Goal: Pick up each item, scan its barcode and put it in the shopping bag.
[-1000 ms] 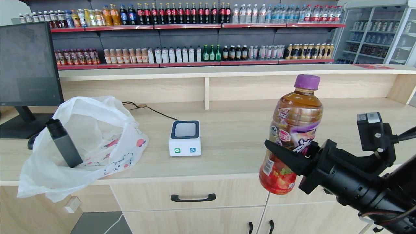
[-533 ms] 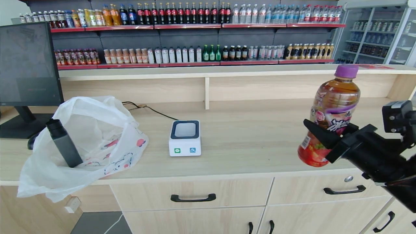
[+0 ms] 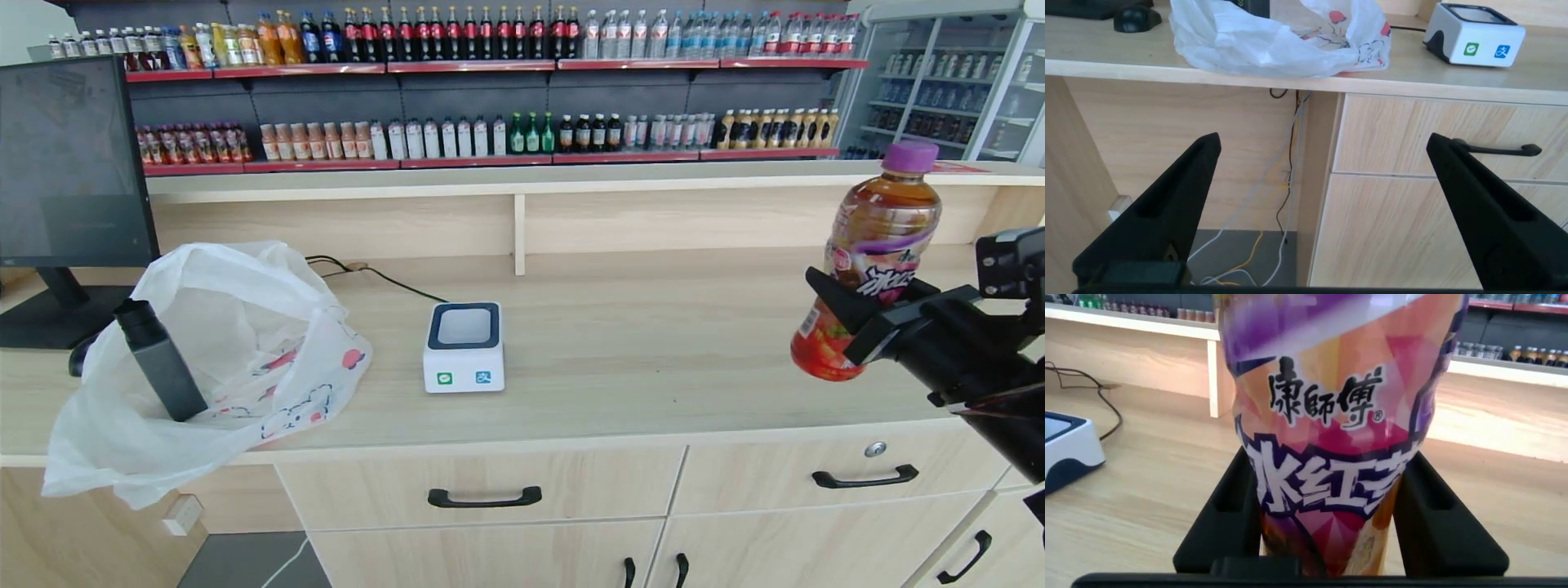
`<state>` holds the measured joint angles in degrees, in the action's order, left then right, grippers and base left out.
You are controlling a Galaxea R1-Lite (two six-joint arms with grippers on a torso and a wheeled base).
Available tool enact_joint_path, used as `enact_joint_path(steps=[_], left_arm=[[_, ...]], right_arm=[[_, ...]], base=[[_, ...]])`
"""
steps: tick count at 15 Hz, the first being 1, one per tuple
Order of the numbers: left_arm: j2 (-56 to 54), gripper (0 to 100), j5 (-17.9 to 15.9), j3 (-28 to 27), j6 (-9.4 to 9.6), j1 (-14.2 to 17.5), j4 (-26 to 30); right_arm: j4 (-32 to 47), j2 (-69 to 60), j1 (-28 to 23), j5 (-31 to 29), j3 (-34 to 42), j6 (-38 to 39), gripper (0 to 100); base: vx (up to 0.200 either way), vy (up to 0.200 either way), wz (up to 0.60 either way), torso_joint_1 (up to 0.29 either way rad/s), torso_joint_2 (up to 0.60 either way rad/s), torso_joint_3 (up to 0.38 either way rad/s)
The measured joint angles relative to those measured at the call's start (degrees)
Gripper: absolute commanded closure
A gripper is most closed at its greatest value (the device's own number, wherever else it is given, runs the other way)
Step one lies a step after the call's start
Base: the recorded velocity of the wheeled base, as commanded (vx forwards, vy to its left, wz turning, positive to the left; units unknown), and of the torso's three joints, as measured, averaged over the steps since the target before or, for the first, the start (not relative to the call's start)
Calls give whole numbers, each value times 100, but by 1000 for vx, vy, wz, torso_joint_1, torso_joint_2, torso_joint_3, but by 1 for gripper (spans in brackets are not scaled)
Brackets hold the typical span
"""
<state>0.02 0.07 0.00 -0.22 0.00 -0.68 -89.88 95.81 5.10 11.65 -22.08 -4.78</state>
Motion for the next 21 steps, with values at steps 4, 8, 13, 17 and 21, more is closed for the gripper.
enact_joint_path(steps=[4, 8, 13, 17, 21], left_arm=[[0, 0, 0, 0, -7, 0, 2], [-2, 0, 0, 0, -2, 0, -5], [0, 0, 0, 0, -21, -5, 2], [0, 0, 4, 0, -33, 0, 4], [0, 0, 4, 0, -44, 0, 2]], right_arm=[[5, 204, -9, -11, -278, 44, 100], [-44, 243, 2, -5, -232, 46, 100], [0, 267, 13, -11, -232, 57, 100], [0, 257, 13, -9, -258, 62, 100], [-9, 232, 0, -6, -245, 68, 100]], base=[[-150, 0, 0, 8, 7, 4], [0, 50, 0, -4, 1, 2], [0, 200, 0, 8, 3, 2], [0, 200, 0, 4, 4, 2], [0, 200, 0, 2, 1, 1]])
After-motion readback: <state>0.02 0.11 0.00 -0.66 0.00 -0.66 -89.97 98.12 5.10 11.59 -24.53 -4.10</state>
